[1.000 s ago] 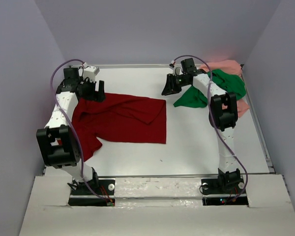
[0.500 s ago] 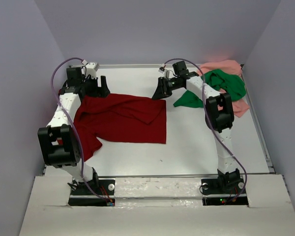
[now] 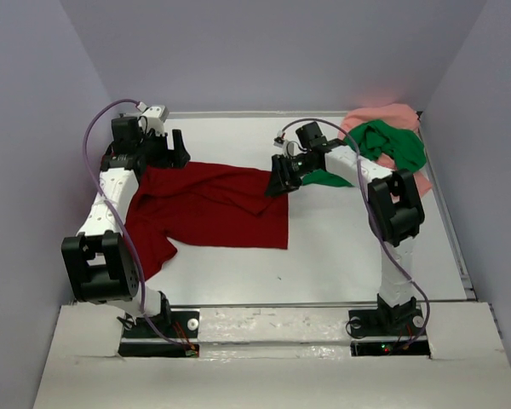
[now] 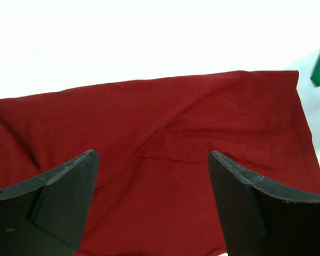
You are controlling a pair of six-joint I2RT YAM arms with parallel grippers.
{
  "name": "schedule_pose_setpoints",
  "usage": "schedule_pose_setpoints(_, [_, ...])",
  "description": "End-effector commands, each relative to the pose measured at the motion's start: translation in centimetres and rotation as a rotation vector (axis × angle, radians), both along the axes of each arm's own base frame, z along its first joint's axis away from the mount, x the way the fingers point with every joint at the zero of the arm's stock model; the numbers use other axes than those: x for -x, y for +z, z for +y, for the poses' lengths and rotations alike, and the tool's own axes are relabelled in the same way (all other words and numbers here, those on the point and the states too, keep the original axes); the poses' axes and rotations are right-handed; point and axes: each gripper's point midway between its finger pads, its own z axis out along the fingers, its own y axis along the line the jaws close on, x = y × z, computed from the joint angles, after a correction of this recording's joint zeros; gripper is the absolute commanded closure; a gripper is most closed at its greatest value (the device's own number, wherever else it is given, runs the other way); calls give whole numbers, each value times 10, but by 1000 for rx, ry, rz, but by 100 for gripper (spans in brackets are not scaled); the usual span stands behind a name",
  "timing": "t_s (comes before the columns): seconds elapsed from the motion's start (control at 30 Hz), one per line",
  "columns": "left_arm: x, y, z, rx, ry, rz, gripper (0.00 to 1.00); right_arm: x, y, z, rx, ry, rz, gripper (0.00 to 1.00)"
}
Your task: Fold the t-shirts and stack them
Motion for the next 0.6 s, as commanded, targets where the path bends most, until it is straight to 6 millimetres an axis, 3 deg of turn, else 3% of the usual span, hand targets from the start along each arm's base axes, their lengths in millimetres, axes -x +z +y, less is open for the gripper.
schedule_pose_setpoints(0.0, [6, 9, -1, 0, 8, -16, 7, 1, 13, -20, 92, -80, -118, 52])
schedule_pose_setpoints(0.2, [5, 12, 0, 6, 21, -20, 7, 8, 24, -19, 58, -135, -153, 52])
schedule_pose_setpoints(0.47, [4, 14, 3, -1, 41, -29, 7, 33, 17, 25, -190, -32, 65, 55])
schedule_pose_setpoints(0.5, [5, 14, 3, -1, 41, -29, 8, 39, 6, 32, -202, -21, 139, 55])
schedule_pose_setpoints(0.57, [5, 14, 2, 0, 39, -30, 8, 43, 5, 41, -234, 20, 176, 55])
